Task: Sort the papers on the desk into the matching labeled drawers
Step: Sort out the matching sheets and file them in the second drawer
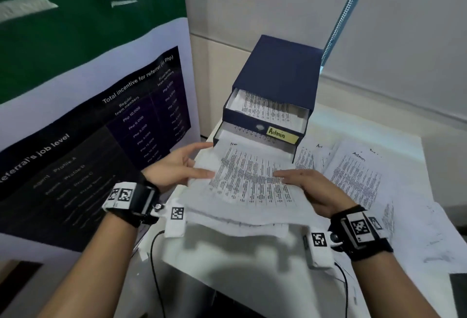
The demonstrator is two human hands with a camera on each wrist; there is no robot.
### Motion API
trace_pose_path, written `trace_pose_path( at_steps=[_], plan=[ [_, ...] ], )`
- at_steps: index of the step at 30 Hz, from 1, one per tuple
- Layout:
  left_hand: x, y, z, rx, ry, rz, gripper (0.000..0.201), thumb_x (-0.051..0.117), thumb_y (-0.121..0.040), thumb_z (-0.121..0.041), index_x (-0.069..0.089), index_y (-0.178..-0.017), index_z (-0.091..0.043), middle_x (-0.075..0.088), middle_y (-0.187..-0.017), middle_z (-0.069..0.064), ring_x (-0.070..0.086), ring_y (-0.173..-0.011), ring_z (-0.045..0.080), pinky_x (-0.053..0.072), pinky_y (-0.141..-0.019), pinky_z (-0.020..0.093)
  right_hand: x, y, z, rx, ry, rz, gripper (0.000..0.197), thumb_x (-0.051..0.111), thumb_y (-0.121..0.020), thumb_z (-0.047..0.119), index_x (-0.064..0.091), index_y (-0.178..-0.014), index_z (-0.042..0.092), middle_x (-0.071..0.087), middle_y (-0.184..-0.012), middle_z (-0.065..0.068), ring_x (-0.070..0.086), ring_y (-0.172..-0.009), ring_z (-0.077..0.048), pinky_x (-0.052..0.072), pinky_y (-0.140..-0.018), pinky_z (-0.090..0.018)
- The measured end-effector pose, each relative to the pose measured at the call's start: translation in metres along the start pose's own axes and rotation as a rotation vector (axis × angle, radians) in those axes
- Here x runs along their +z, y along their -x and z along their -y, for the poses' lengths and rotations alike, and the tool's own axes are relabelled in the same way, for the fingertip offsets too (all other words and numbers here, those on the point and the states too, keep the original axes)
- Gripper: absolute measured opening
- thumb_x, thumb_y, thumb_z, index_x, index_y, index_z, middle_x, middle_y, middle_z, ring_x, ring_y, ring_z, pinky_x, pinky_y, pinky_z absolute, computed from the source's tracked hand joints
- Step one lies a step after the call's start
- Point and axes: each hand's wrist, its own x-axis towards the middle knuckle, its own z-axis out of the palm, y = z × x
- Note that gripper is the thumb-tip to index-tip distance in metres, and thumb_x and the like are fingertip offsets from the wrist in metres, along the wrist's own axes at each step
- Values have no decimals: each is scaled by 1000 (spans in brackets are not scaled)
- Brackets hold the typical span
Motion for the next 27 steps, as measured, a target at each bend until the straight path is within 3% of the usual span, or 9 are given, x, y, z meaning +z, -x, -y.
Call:
trace_pose_path(
  at_steps=[2,6,10,15,17,20,23,25,27],
  plan=[
    [-10,1,-9,54,105,8,65,72,-81,-6,47,-140,-19,75,-80,14,71,-63,18,59,-55,28,6,-3,1,19,-31,37,25,56,-92,-3,70,-113,0,72,-107,-20,71,-98,-25,57,-86,-28],
    [-18,-13,-13,63,60,-119,47,65,-91,-10,52,-136,-14,72,-70,5,63,-51,8,49,-43,18,12,-23,7,-47,-23,-125,23,55,-95,-2,68,-113,4,73,-93,-12,73,-69,-9,56,-63,-17],
    [-24,-34,1,6,-64,-133,46,77,-82,-14,64,-125,-18,71,-114,3,72,-82,13,59,-62,24,11,-48,0,-43,-50,-260,30,62,-94,8,62,-124,10,73,-99,-15,71,-76,-19,58,-75,-32],
    [-23,-58,16,29,-74,-250,25,73,-85,-4,72,-109,-11,71,-114,7,72,-75,8,56,-60,18,3,-30,-8,86,-53,3,58,73,-84,5,49,-131,29,69,-100,-11,63,-62,-17,59,-67,-31],
    [-21,-69,22,30,-79,-231,21,65,-92,-5,71,-110,-15,68,-120,7,71,-85,12,58,-64,21,0,-25,-12,122,-161,69,53,65,-87,-7,53,-129,22,65,-80,-9,65,-62,-16,62,-68,-30],
    [-11,-86,25,32,-34,-240,25,47,-101,-5,66,-117,-11,63,-127,11,68,-97,21,61,-67,26,3,-33,-8,129,-194,39,43,62,-86,-11,60,-124,9,68,-87,-15,71,-71,-21,61,-66,-24],
    [5,-99,18,-11,104,-296,30,35,-106,-11,57,-127,-7,69,-102,11,71,-77,28,61,-58,28,9,-55,-5,86,-158,-95,33,71,-81,-6,67,-113,0,70,-90,-14,69,-63,-15,58,-60,-17],
    [11,-107,17,-18,103,-335,27,42,-105,-16,51,-130,-10,72,-85,5,71,-61,25,59,-53,28,13,-71,-4,27,-156,-231,30,79,-77,2,70,-105,-2,72,-84,-11,64,-55,-12,56,-56,-15],
    [12,-117,21,40,-113,-416,29,58,-98,-16,55,-126,-14,66,-107,0,71,-67,24,61,-58,31,17,-83,-4,-50,-88,-366,27,83,-75,10,72,-97,-2,71,-74,-10,59,-48,-12,52,-50,-17]
  ],
)
